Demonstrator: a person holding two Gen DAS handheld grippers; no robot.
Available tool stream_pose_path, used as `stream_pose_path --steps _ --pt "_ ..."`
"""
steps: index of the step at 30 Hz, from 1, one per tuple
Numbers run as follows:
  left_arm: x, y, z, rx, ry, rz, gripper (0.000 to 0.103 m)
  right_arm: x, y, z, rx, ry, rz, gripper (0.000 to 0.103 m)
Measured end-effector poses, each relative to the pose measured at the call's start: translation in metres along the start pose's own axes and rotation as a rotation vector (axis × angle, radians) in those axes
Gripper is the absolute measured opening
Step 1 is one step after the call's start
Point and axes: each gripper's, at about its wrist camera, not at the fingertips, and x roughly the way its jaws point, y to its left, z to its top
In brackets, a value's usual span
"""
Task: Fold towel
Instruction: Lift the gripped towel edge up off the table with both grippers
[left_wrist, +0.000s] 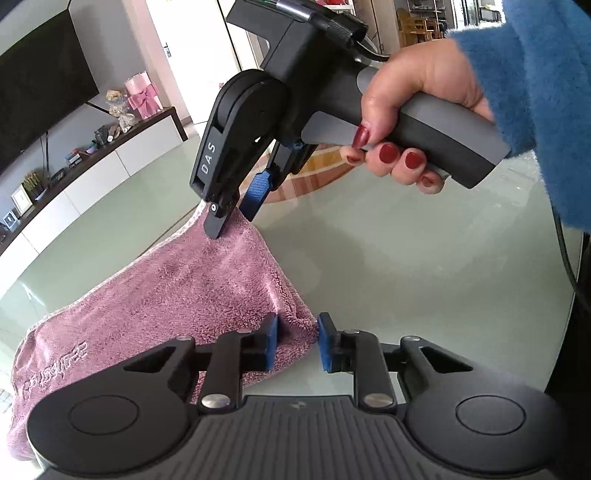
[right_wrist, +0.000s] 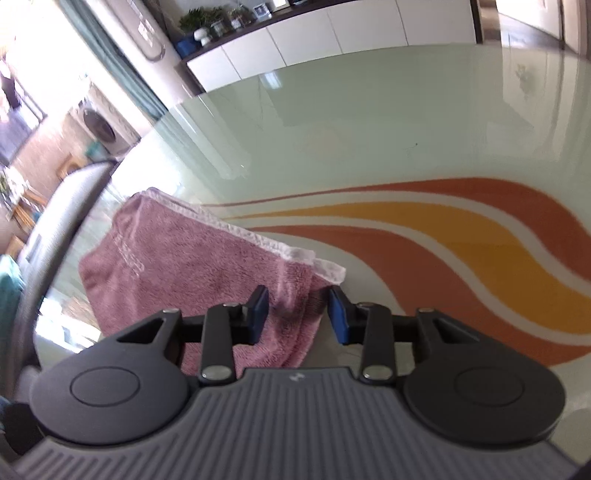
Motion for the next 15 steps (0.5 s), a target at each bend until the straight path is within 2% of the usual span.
stream_pose_path --steps 4,8,15 --pt "-0.004 0.012 0.007 -0.091 0.015 -0.04 0.02 -0.004 0.0 -0.003 0.017 -0.014 0.009 0.013" --pt "-0.01 0.03 0.011 -0.218 0.015 -0.116 0.019 -0.017 0.007 -0.002 -0.005 -0.016 0.004 0.012" --pt "-0.029 0.023 0.02 -0.285 -0.036 -0.208 0.018 -0.045 0.01 -0.007 0.01 -0.012 -0.055 0.012"
